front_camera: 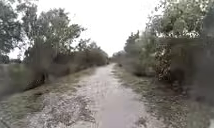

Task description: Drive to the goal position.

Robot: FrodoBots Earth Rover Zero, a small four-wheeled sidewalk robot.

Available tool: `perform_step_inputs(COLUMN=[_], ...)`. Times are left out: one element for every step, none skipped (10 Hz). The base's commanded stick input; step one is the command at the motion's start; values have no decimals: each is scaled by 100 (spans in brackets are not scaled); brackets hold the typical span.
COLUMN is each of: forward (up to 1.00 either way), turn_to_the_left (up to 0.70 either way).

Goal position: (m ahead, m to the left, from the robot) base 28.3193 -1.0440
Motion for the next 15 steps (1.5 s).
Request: perform_step_inputs(forward=[70, 70, 70, 70, 70, 70, 70, 70, 70, 70, 70, 70, 70, 70, 70], turn_to_the_left=[0, 0, 0, 0, 0, 0, 0, 0, 0, 0, 0, 0, 0, 0, 0])
